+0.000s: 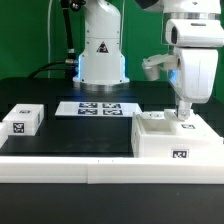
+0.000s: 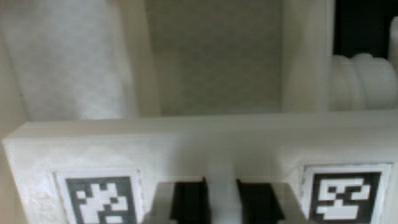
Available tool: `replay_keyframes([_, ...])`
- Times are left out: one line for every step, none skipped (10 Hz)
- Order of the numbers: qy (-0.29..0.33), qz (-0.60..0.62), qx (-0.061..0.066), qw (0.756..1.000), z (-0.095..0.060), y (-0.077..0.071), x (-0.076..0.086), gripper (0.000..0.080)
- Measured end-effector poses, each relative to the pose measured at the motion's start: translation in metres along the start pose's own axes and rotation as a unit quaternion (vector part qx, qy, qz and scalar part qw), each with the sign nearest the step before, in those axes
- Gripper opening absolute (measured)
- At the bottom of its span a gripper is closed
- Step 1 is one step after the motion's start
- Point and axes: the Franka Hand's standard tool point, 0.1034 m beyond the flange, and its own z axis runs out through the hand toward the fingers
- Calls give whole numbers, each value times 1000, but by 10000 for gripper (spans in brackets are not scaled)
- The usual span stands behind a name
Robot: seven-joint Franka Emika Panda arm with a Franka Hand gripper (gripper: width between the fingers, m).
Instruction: Assemble cabinet
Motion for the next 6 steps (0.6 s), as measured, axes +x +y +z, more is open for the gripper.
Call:
replay_keyframes([0,1,-1,1000,1,9,0,70])
replay_keyframes([0,3,-4,1000,1,20,1,71])
replay_keyframes([-3,6,1,1000,1,22,1,71])
replay_keyframes([-6,6,5,1000,0,22,2,74])
replay_keyframes([-8,13,7,1000,-1,22,1,74])
replay_keyframes([-10,21,9,1000,-1,21,0,74])
